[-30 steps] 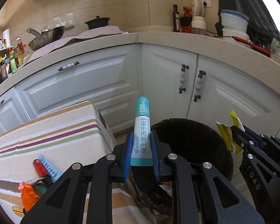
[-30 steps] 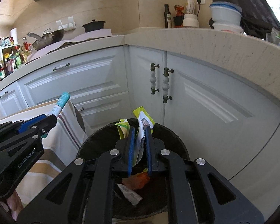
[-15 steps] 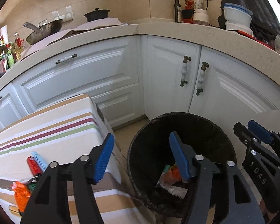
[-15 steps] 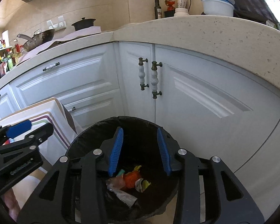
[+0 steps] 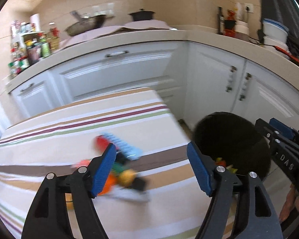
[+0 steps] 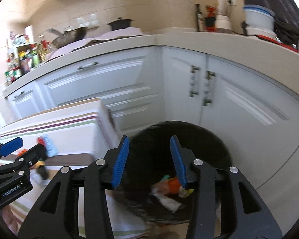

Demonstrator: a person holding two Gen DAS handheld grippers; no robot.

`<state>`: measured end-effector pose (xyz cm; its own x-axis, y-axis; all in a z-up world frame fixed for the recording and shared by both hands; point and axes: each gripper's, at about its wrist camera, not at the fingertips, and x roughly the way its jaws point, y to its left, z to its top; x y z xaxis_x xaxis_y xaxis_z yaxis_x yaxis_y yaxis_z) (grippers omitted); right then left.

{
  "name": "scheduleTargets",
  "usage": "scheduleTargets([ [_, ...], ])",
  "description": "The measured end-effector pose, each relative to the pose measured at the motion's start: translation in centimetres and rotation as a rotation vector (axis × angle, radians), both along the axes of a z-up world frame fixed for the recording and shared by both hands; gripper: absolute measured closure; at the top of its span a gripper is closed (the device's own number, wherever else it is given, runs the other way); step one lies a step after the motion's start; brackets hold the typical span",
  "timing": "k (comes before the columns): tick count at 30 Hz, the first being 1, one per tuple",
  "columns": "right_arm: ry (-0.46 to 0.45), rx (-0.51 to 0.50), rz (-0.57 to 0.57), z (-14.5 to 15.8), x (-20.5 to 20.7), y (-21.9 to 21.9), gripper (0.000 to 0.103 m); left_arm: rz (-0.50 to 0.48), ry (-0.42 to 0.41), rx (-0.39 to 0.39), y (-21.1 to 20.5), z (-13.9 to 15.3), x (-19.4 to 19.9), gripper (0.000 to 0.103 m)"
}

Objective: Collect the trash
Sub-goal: 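Move both grippers back over the table toward the remaining trash, then grasp the orange plastic bag with the right gripper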

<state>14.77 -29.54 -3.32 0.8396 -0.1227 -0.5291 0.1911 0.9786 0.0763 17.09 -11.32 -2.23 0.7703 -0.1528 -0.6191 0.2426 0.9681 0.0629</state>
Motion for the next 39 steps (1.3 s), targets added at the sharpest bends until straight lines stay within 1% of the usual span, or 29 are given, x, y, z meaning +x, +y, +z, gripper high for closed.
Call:
scheduleTargets([
  [4, -0.001, -0.010, 0.081, 0.3, 0.1, 3.9, 0.059, 0.078, -0.014, 0.013, 4.2, 0.3, -0.7, 0.029],
  [7, 0.007, -0.020, 0.140, 0.2, 0.4, 6.5, 0.059, 0.126, -0.018, 0.018, 6.6, 0.2, -1.1, 0.029],
  [10, 0.019, -0.026, 0.186, -0.1, 0.7, 8.7, 0.059, 0.184, -0.008, 0.019, 9.4, -0.1, -1.2, 0.029],
  [17, 0.056, -0.034, 0.274, -1.0, 1.4, 12.9, 0.059, 0.280, 0.015, 0.016, 14.1, -1.1, -1.4, 0.029],
  [22, 0.069, -0.043, 0.340, -1.1, 1.6, 16.0, 0.059, 0.329, 0.021, 0.002, 16.3, -1.3, -1.4, 0.029],
  [26, 0.079, -0.043, 0.385, -1.3, 1.6, 18.1, 0.053, 0.350, 0.021, 0.002, 17.6, -1.6, -1.6, 0.029],
  [29, 0.091, -0.050, 0.407, -1.5, 1.9, 19.5, 0.050, 0.360, 0.026, 0.003, 18.3, -1.9, -1.8, 0.029],
  [32, 0.119, -0.061, 0.425, -2.0, 2.4, 20.5, 0.045, 0.362, 0.034, 0.000, 18.7, -2.3, -1.9, 0.029],
  [35, 0.145, -0.069, 0.429, -2.4, 3.0, 21.2, 0.045, 0.357, 0.043, -0.001, 18.9, -2.6, -1.8, 0.028],
  [37, 0.162, -0.076, 0.436, -2.6, 3.2, 21.6, 0.048, 0.351, 0.048, -0.003, 18.9, -2.7, -1.6, 0.028],
  [39, 0.170, -0.076, 0.439, -2.7, 3.3, 21.7, 0.063, 0.343, 0.051, -0.005, 18.9, -2.8, -1.6, 0.027],
])
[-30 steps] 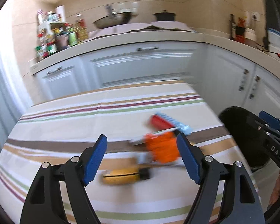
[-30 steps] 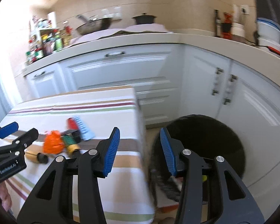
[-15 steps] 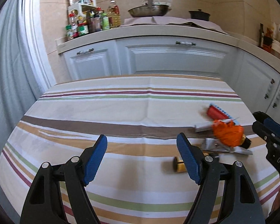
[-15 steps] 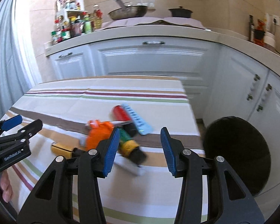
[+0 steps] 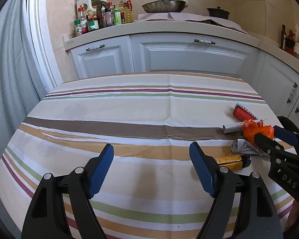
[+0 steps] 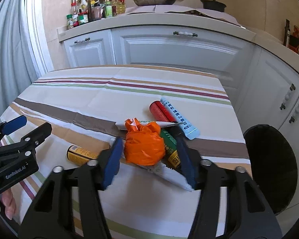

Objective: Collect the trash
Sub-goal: 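Grasp the orange plastic bag with the right gripper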

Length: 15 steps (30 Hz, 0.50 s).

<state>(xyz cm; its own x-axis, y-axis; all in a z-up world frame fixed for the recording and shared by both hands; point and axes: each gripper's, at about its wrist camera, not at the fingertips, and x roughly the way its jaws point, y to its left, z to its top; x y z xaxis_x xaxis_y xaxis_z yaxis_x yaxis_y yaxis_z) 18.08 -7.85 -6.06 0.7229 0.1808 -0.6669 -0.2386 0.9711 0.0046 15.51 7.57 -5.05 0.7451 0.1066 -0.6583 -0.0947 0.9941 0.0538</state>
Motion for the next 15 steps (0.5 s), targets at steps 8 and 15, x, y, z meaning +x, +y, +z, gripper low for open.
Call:
scheduleTargets([
  [8, -0.026, 0.011, -0.004, 0.7, -0.7, -0.5, 0.063, -0.059, 0.005, 0.006, -1.3, -0.2, 0.4, 0.027],
  [15, -0.063, 0.009, -0.058, 1.8, -2.3, -3.2, 0.063, -0.121, 0.008, 0.016, -3.1, -0.2, 0.6, 0.026],
])
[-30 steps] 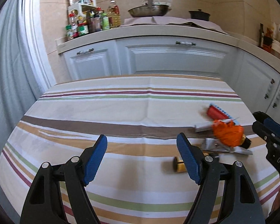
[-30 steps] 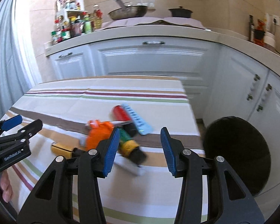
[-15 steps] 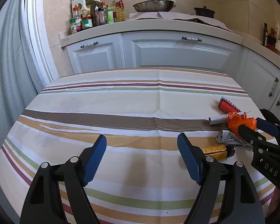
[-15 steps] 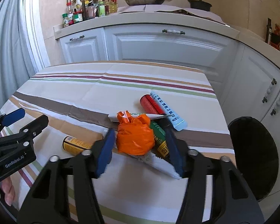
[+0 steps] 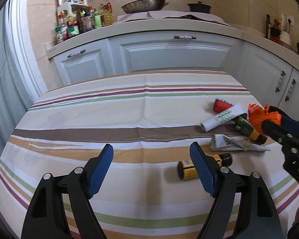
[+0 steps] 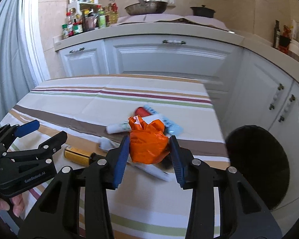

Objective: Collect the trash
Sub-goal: 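Grasp the orange plastic bag with the right gripper, then grasp the yellow bottle with the left gripper while the right holds the orange bag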

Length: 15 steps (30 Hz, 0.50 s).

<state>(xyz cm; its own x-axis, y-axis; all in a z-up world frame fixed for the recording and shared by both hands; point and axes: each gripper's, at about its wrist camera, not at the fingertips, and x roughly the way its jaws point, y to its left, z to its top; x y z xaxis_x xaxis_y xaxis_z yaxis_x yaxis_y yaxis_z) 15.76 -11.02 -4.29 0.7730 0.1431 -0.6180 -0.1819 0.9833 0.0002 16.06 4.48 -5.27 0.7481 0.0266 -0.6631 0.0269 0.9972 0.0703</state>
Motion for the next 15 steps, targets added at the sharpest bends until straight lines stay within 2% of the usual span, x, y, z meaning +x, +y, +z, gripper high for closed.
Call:
scheduleTargets([
  [9, 0.001, 0.015, -0.097, -0.3, -1.1, -4.3, 0.063, -0.069, 0.015, 0.022, -2.0, -0.3, -0.5, 0.026],
  [15, -0.009, 0.036, -0.117, -0.4, -1.5, -5.6, 0.063, -0.102, 0.027, 0.050, -3.3, -0.7, -1.2, 0.026],
])
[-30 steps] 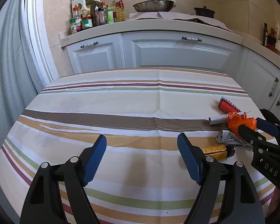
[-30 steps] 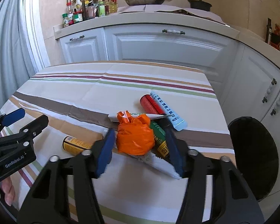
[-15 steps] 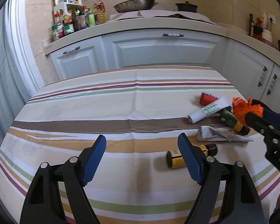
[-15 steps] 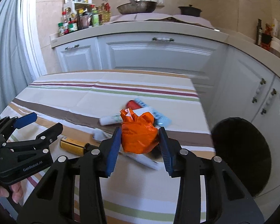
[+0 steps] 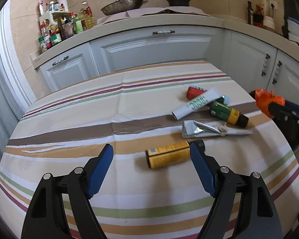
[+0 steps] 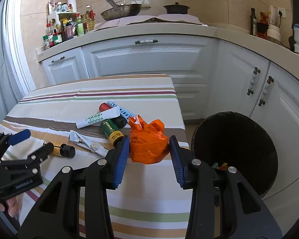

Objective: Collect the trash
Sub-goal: 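Grasp the yellow bottle with the left gripper while the right holds the orange bag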

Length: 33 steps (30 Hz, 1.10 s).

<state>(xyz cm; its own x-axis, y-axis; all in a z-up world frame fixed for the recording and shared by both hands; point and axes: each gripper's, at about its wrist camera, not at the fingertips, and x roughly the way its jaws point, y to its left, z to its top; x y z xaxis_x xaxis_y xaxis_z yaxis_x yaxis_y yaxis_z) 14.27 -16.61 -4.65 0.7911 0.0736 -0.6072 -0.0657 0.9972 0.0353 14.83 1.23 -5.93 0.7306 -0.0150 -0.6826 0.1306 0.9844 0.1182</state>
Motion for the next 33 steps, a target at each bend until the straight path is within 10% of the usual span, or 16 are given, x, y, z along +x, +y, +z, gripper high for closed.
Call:
scheduleTargets([
  [27, -0.007, 0.040, -0.031, -0.1, 0.1, -1.9, 0.063, -0.096, 0.072, 0.065, -2.3, -1.5, 1.8, 0.026],
  [33, -0.003, 0.042, -0.029, -0.2, 0.3, -1.9, 0.063, -0.126, 0.095, 0.058, -2.6, -1.9, 1.4, 0.046],
])
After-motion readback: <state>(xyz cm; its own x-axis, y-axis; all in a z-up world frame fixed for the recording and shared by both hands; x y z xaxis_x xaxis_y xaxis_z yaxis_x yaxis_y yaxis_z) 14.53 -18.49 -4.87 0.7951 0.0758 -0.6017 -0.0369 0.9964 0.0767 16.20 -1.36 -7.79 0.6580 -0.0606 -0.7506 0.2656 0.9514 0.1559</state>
